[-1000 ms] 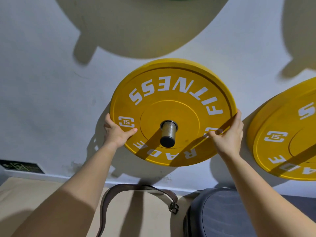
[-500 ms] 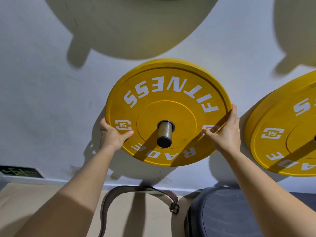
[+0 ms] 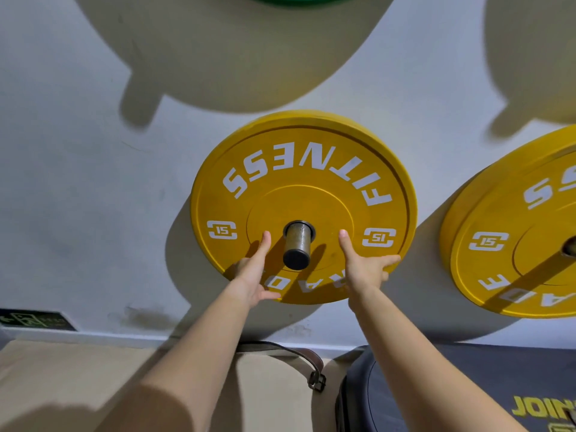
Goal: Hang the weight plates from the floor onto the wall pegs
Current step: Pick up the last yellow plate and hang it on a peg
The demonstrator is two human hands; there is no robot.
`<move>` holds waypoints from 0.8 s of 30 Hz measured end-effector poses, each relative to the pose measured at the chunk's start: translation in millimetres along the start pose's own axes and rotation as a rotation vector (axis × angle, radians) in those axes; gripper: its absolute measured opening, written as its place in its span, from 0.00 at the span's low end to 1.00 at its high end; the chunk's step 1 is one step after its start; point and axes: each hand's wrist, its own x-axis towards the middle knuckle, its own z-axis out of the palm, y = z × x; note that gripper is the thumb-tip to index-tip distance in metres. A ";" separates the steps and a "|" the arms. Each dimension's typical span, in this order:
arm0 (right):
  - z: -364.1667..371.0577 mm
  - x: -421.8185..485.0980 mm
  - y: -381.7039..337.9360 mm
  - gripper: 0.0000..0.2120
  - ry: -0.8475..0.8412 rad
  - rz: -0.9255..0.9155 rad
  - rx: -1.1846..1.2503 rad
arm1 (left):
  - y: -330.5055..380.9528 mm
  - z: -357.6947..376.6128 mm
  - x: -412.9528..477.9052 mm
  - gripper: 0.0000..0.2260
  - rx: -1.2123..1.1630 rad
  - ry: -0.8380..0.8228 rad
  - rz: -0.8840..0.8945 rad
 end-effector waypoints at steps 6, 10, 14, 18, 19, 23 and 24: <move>24.5 1.2 -24.3 0.75 0.034 0.101 0.004 | 11.4 10.1 18.1 0.58 -0.005 0.059 -0.001; 31.1 4.1 -26.9 0.75 0.049 0.119 -0.030 | 16.1 12.6 20.4 0.51 0.047 0.057 -0.011; 26.6 0.8 -29.8 0.77 0.005 0.114 -0.074 | 18.4 8.2 14.1 0.51 0.094 0.048 -0.041; 23.7 7.9 -31.3 0.87 -0.023 0.123 -0.141 | 25.2 3.2 3.4 0.49 0.234 0.083 -0.018; 19.8 3.9 -34.5 0.85 -0.027 0.115 -0.154 | 28.5 2.6 -0.6 0.47 0.279 0.107 0.004; 0.2 -9.6 -37.5 0.62 0.115 -0.130 -0.315 | 35.7 2.8 -9.9 0.34 0.575 0.348 0.197; -4.8 -9.9 -35.4 0.60 0.132 -0.210 -0.359 | 34.7 3.2 -13.7 0.27 0.688 0.406 0.276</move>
